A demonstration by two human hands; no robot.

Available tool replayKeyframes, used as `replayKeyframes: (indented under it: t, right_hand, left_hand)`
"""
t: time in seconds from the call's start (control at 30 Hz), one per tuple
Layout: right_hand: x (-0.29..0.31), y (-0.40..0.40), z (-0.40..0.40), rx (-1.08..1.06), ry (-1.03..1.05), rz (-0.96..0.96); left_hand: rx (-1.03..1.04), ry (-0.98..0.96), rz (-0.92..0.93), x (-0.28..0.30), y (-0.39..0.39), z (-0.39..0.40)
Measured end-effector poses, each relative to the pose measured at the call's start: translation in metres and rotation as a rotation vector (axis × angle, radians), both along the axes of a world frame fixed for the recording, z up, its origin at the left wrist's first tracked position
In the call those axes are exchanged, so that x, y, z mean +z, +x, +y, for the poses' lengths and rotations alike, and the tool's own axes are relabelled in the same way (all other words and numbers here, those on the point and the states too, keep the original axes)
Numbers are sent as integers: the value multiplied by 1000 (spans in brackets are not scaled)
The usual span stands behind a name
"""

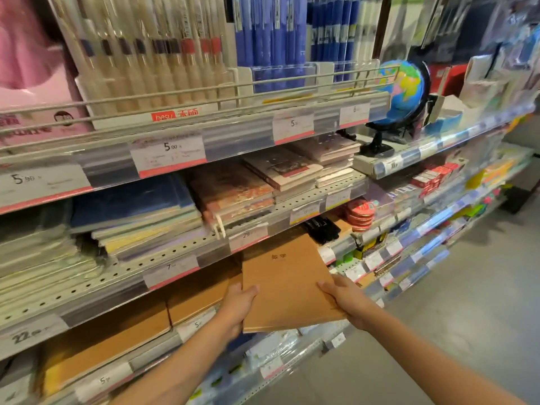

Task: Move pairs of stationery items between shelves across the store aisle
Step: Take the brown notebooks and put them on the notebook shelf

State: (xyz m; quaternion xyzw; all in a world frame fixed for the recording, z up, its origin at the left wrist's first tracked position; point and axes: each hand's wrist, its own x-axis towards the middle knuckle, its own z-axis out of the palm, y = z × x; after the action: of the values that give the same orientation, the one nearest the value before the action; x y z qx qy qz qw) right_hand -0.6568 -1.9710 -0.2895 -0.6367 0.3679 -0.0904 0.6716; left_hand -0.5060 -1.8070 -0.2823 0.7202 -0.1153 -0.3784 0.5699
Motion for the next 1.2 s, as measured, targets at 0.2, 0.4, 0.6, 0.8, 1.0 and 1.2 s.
replayKeyframes:
  t: [0.2,0.4,0.6,0.8,1.0,1.2]
  right_hand:
    - [-18,50,-52,132,-22,34]
    - [-37,98,-98,251,-51,82]
    - [-54,134,-129,367,-65,109]
    - [-48,139,-132,392,-303,161]
    - [-21,119,-141,724,-680,104]
    - [-26,126,-151,960,-919,181]
  left_hand:
    - [159,117,-172,-10,11,-27]
    - [91,268,-478,-22,5,-36]
    - [-282,760,-1035,-30,-6,-55]
    - [-411,861,-1021,-30,-4,-76]
    - [-418,997,-1113,-30,6,-86]
    - [-392,928,-1019,-25,23,-92]
